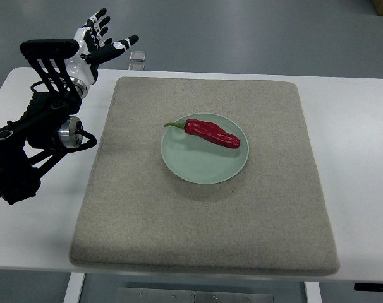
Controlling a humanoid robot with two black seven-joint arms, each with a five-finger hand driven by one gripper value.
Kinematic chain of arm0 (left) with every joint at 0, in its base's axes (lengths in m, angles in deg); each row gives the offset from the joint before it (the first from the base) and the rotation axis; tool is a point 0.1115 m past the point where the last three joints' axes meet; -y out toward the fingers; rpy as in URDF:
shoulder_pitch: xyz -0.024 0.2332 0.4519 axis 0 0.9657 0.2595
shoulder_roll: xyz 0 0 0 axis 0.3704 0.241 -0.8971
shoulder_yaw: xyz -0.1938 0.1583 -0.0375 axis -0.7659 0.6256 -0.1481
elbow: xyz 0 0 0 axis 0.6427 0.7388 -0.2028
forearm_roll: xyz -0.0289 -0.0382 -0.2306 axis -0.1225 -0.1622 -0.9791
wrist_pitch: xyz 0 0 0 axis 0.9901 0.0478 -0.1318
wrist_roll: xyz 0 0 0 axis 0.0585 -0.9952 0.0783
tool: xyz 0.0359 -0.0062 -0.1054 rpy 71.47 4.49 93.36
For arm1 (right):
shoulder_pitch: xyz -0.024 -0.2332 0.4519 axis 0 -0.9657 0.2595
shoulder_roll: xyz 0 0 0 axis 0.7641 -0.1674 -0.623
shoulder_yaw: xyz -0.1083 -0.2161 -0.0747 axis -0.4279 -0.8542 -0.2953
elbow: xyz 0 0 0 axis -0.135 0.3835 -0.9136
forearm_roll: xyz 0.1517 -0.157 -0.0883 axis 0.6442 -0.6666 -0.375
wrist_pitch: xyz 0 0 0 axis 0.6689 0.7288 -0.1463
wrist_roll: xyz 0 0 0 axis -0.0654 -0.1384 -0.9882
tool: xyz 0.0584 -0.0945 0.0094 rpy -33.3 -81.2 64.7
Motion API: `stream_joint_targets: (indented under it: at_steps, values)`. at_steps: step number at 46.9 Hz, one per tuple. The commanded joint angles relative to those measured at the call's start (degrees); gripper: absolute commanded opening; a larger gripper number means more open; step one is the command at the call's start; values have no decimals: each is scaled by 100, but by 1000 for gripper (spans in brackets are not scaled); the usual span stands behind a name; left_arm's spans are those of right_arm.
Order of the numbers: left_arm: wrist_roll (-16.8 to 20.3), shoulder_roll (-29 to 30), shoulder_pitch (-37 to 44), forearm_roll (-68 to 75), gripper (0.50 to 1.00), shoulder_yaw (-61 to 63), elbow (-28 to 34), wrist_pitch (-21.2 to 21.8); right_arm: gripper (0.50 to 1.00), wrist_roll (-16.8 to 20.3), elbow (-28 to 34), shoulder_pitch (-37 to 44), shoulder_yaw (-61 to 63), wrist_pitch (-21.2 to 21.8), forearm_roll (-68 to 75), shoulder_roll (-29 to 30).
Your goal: Place red pepper on plate with left hand
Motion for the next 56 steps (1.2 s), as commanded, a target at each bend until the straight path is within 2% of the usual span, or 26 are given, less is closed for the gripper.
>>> stream_joint_targets:
  at_steps: [1,6,15,24,45,56]
  values:
    - [1,-162,184,-94,996,-279,8,-9,932,0,4,-3,0,0,0,0]
    - [1,-523,447,-94,996,-596,70,-18,932,0,4,-3,0,0,0,0]
    - [1,-681,738,-112,996,-974,70,-71,932,0,4,-3,0,0,0,0]
    - [1,-699,922,-278,999,-1211,61,-132,932,0,4,6,0,0,0,0]
    - [-8,-682,1019,-1034,999,-1625,79,-650,932,0,4,-3,0,0,0,0]
    - [1,-673,1019,-1061,999,-1625,70,-738,932,0,13,-3,9,9,0,0]
